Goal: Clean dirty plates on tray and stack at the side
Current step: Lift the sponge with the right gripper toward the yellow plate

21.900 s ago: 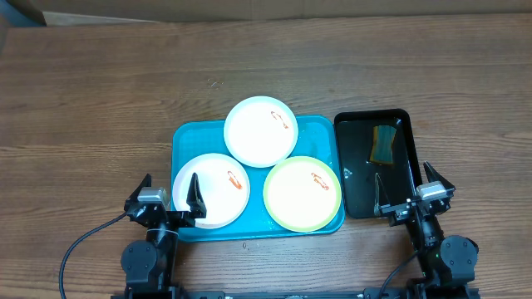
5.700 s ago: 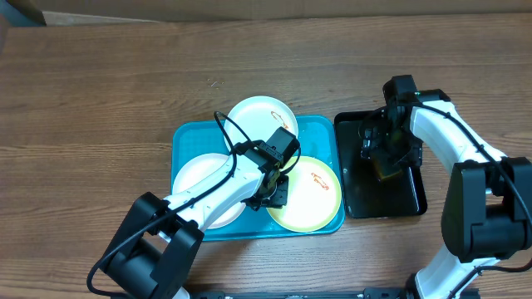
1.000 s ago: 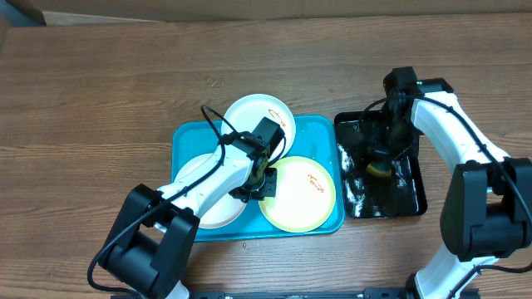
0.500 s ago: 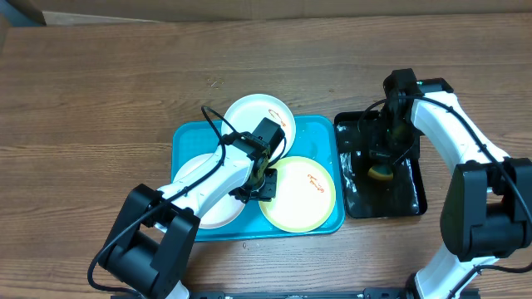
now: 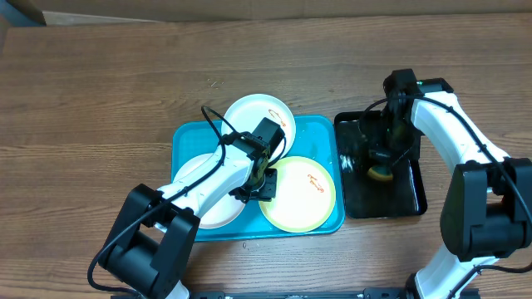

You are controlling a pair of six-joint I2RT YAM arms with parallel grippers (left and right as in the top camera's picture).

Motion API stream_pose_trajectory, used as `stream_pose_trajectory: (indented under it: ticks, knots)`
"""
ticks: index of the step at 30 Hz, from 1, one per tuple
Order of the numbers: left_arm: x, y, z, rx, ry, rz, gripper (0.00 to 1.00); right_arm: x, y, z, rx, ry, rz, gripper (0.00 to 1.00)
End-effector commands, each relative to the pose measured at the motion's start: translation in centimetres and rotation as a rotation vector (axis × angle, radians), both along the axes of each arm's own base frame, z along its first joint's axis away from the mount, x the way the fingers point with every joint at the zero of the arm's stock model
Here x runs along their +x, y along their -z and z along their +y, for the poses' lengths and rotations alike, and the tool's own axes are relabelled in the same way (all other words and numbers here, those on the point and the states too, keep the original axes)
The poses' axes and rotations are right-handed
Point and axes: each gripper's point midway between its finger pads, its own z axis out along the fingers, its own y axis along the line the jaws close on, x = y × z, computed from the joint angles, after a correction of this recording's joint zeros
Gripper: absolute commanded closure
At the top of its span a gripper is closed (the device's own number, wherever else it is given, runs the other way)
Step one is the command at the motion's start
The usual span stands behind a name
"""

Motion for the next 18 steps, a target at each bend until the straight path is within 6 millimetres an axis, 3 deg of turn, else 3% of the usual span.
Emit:
stream_pose_trajectory:
  ticks: [1, 3, 7, 9, 13, 18]
  knots:
    - [-0.2, 0.4, 0.3, 0.006, 0.001, 0.015, 0.59, 0.5, -0.5, 1.1, 0.056, 0.015, -0.016, 0.96]
    - [-0.2, 0.4, 0.3, 0.006, 0.001, 0.015, 0.64, 0.6, -0.6, 1.1, 0.057, -0.01, -0.023, 0.96]
    - [-0.2, 0.4, 0.3, 0.005, 0.001, 0.015, 0.85, 1.3, -2.1, 1.2, 0.07, -0.019, -0.037, 0.96]
    - [-0.2, 0.4, 0.3, 0.005, 0.001, 0.015, 0.84, 1.5, -3.4, 2.0, 0.1, -0.029, -0.045, 0.96]
    - [-0.2, 0.4, 0.3, 0.005, 0.002, 0.015, 0.7, 1.8, -5.5, 3.1, 0.108, -0.067, -0.078, 0.96]
    - [-0.3, 0.5, 0.2, 0.007, 0.005, 0.015, 0.62, 1.2, -6.2, 6.3, 0.187, -0.19, -0.095, 0.96]
